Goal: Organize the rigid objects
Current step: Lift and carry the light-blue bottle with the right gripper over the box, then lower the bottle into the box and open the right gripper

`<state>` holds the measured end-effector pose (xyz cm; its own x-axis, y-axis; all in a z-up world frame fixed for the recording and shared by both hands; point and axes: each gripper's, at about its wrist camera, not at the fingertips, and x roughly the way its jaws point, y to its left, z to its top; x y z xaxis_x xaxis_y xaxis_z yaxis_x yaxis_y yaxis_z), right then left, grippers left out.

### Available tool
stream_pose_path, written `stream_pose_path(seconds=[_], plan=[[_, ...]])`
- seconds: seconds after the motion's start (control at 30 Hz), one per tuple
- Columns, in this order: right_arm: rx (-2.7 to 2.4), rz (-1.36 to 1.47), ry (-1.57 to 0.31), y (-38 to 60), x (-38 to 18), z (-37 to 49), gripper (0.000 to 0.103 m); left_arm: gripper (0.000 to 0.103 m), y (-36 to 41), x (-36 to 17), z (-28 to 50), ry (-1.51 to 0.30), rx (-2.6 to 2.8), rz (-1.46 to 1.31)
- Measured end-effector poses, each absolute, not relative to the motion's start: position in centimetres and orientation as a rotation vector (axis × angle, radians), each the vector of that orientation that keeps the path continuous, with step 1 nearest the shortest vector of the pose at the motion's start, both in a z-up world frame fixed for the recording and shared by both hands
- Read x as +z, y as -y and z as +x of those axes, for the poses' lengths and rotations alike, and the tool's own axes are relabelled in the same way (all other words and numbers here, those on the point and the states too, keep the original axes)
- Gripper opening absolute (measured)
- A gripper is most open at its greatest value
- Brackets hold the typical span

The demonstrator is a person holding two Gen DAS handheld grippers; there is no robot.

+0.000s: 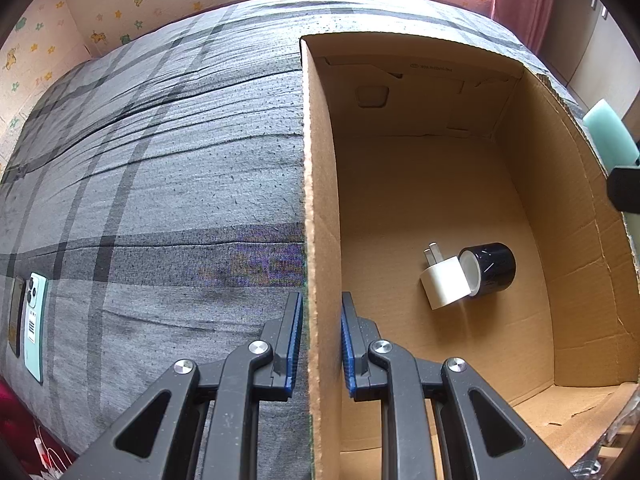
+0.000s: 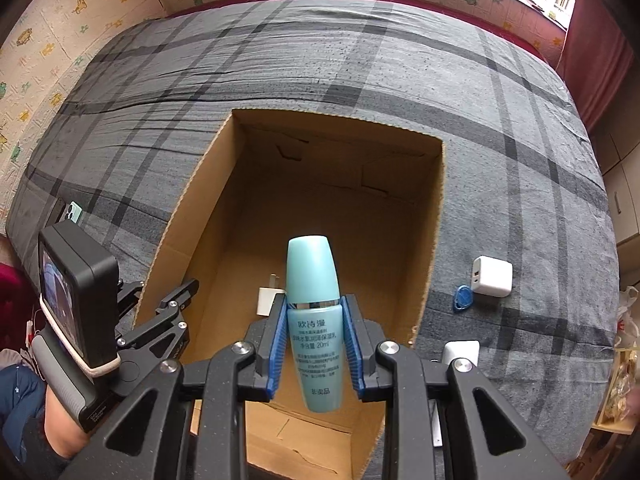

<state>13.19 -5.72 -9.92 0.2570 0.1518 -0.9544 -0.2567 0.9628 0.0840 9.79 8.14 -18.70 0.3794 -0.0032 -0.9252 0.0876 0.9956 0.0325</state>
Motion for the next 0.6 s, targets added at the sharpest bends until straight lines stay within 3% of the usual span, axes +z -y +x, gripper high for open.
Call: stream_pose_path(seconds=[0.6], plan=[[0.268,-0.079,-1.409,2.6,-17.4,12.8,0.028,0.021,-8.2,-18.6,9.8,-1.177,-0.059,0.09]])
